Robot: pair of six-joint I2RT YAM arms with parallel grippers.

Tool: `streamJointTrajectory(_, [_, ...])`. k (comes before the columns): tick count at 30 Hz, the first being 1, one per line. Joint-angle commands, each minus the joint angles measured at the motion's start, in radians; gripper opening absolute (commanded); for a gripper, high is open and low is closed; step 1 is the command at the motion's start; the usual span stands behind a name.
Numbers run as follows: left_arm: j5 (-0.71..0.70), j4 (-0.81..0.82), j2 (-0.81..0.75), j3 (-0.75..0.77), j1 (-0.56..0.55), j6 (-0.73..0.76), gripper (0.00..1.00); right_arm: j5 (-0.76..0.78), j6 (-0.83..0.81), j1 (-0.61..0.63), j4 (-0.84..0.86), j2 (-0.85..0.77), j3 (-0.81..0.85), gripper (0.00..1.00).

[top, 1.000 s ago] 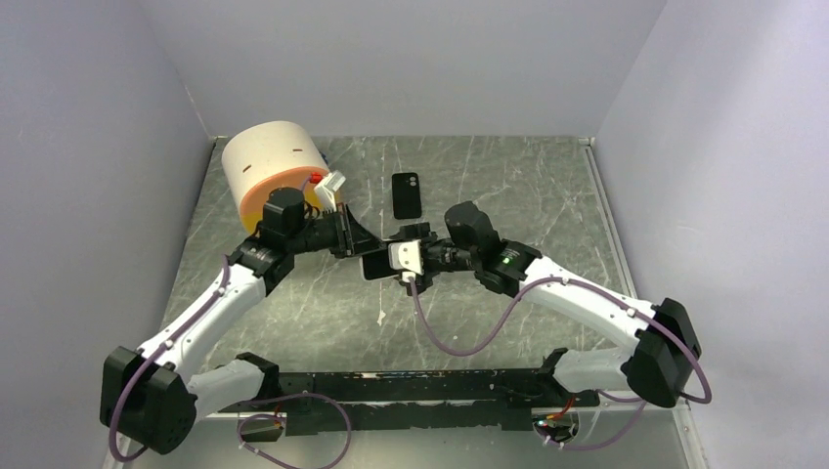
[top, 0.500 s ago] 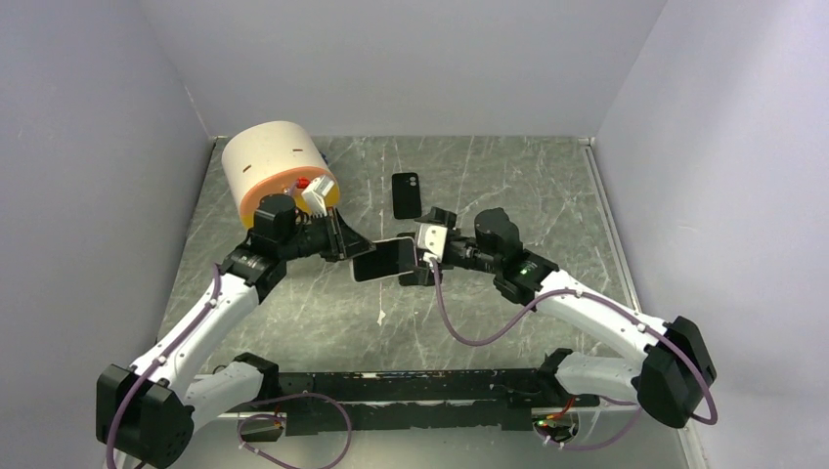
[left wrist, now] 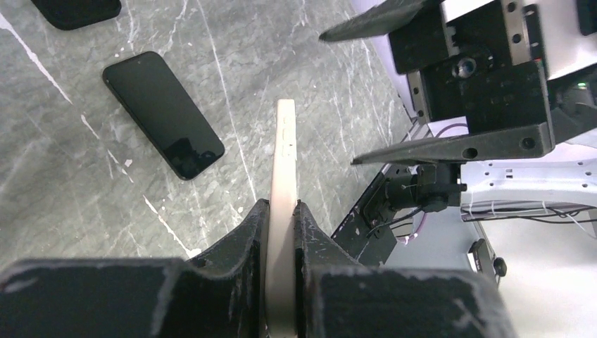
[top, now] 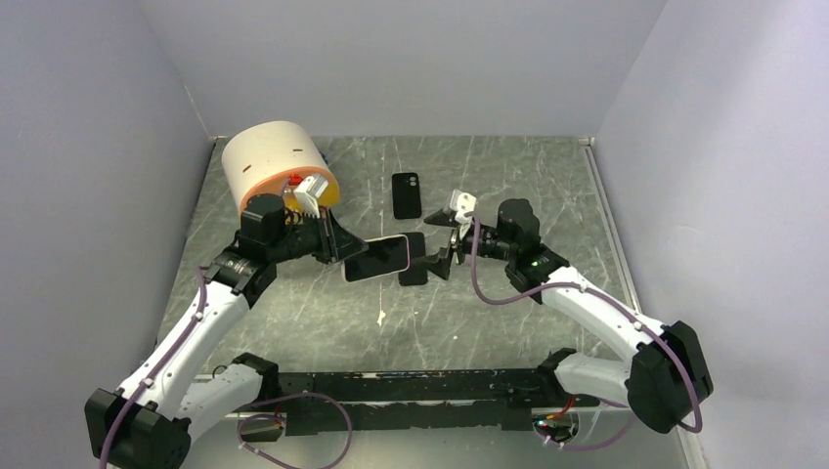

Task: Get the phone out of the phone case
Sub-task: Pick up the phone at the center of the board, then remove the phone case from the phone.

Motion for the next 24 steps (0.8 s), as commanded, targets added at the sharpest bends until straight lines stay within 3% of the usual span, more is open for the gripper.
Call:
streamJointTrajectory(1, [0.07, 0.11, -0.05, 0.032, 0.003, 0.003, 0.03, -0.164, 0.31, -0.003, 0.282, 0.022, -0.067, 0.99])
streamJointTrajectory(8, [0.134, 0.207, -0.078, 0.01, 0.004, -0.041, 0.03, -0.23, 0.516, -0.008, 0.494, 0.122, -0.092, 0.96])
streamJointTrajectory(16, [0.193, 0.272, -0.058, -0.006, 0.004, -0.077, 0.03, -0.343, 0.878, -0.003, 0.943, 0.26, -0.106, 0.68])
streamJointTrajectory(19, [0.192, 0.259, -0.055, 0.002, 0.005, -0.067, 0.03, -0.369, 0.998, -0.003, 1.126, 0.318, -0.106, 0.44])
streamJointTrajectory(21, [0.173, 0.243, -0.06, 0.006, 0.004, -0.058, 0.03, -0.381, 1.081, -0.005, 1.244, 0.351, -0.106, 0.23])
streamJointTrajectory(22, [0.158, 0.222, -0.065, 0.007, 0.004, -0.053, 0.03, -0.386, 1.121, -0.008, 1.298, 0.366, -0.104, 0.08])
streamJointTrajectory(23, [0.139, 0.206, -0.072, 0.007, 0.004, -0.049, 0.04, -0.385, 1.158, -0.013, 1.354, 0.38, -0.103, 0.0])
streamJointTrajectory(24, [0.122, 0.194, -0.08, 0.004, 0.003, -0.046, 0.09, -0.382, 1.194, -0.018, 1.404, 0.393, -0.104, 0.0])
